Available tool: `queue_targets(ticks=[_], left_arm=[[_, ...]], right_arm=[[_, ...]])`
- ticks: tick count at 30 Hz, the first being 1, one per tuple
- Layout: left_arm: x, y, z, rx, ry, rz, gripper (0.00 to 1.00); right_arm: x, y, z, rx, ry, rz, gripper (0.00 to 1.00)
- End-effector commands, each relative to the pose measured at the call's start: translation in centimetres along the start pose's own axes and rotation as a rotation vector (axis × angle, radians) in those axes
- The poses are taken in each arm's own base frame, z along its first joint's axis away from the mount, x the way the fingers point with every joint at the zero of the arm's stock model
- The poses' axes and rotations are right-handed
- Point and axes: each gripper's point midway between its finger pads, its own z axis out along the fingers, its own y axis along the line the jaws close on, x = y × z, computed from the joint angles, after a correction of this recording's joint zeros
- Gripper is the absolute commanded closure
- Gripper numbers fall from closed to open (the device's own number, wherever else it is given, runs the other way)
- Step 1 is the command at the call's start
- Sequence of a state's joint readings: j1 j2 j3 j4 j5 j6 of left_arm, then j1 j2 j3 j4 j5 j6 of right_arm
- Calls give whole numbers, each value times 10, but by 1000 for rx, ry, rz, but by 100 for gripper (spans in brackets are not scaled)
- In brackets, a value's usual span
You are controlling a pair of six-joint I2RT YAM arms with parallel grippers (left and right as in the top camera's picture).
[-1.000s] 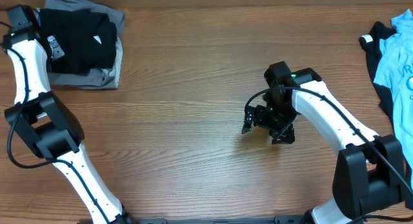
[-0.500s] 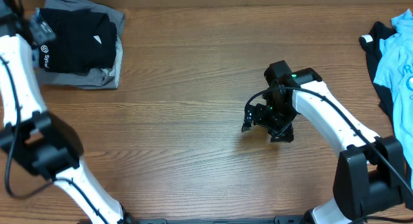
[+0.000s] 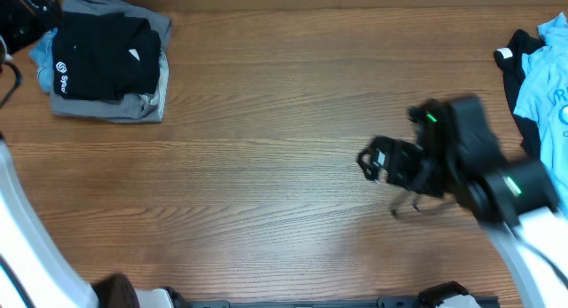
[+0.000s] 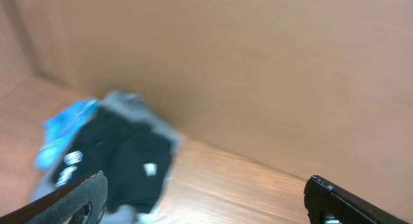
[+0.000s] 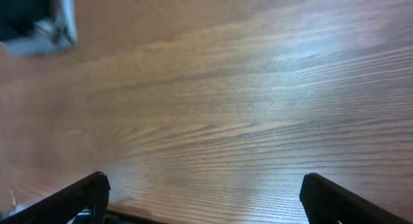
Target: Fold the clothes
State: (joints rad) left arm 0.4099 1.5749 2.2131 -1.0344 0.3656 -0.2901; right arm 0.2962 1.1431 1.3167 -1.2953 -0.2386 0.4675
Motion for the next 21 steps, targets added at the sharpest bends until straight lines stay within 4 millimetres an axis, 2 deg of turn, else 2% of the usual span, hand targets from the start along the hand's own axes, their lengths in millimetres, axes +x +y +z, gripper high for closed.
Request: queue_targets(ticks=[1,6,9,12,15,21], left_arm=[[7,-62,-37,186,-7,72,0],[41,-113,-64,307,73,142,0],[54,-130,-76,330,82,214,0],[56,-131,-93,297,57,232,0],[60,-128,-118,286,47,235,0],[86,-119,-187,294,49,204,0]], right_arm=[[5,-5,-53,-4,-191,-4,1],[29,-20,-100,-29,-349,13,1],[44,-28,-122,-57,-431,27,1],[58,-35,-137,-83,-493,35,1],[64,-45,-141,-74,-537,39,2],[57,-61,-128,-27,-584,106,2]])
